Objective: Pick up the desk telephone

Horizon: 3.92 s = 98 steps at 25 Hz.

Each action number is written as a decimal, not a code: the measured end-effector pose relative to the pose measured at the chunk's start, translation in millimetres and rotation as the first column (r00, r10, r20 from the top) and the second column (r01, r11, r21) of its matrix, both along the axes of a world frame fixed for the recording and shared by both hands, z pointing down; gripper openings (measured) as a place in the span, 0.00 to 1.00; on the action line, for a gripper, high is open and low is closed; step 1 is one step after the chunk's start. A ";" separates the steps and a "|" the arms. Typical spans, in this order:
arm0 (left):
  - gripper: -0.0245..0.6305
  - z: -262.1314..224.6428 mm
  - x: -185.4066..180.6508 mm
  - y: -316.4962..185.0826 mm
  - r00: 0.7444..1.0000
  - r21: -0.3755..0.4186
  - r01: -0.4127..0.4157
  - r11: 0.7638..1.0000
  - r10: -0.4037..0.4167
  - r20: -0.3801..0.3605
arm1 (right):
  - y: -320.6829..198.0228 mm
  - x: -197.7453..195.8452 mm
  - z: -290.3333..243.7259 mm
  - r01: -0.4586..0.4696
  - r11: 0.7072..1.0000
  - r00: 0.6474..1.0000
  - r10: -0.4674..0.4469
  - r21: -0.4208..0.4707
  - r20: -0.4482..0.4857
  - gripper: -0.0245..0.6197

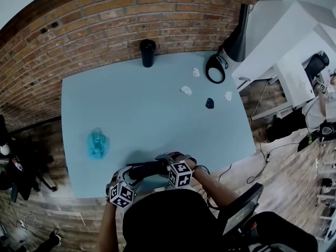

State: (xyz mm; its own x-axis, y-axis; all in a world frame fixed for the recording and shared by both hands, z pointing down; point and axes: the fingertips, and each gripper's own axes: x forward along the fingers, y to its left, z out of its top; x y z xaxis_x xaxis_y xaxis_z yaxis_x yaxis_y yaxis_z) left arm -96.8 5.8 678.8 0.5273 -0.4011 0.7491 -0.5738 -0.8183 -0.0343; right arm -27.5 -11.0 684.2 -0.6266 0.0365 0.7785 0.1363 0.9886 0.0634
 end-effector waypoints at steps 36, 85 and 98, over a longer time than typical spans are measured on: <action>0.49 -141.1 -22.7 -54.9 0.939 0.213 -0.116 0.970 0.177 -0.295 | -42.2 -26.3 -144.2 -0.023 1.000 0.942 0.023 -0.002 0.334 0.50; 0.48 -330.0 -56.6 -62.4 0.585 0.329 -0.140 0.934 0.346 -0.733 | -54.7 -65.8 -313.1 0.093 0.995 0.790 -0.047 -0.044 0.611 0.50; 0.48 -343.0 -59.5 -44.1 0.506 0.328 -0.126 0.936 0.345 -0.790 | -32.8 -64.8 -338.3 0.120 0.983 0.695 0.019 -0.142 0.718 0.50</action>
State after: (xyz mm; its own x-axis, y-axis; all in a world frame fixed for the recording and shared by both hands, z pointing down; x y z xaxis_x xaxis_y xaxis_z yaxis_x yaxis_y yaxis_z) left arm -156.3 -38.3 335.9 0.9565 -0.2435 -0.1608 -0.2167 -0.9618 0.1675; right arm -92.3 -43.8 345.9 -0.9830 0.1676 0.0747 0.1681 0.9858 0.0003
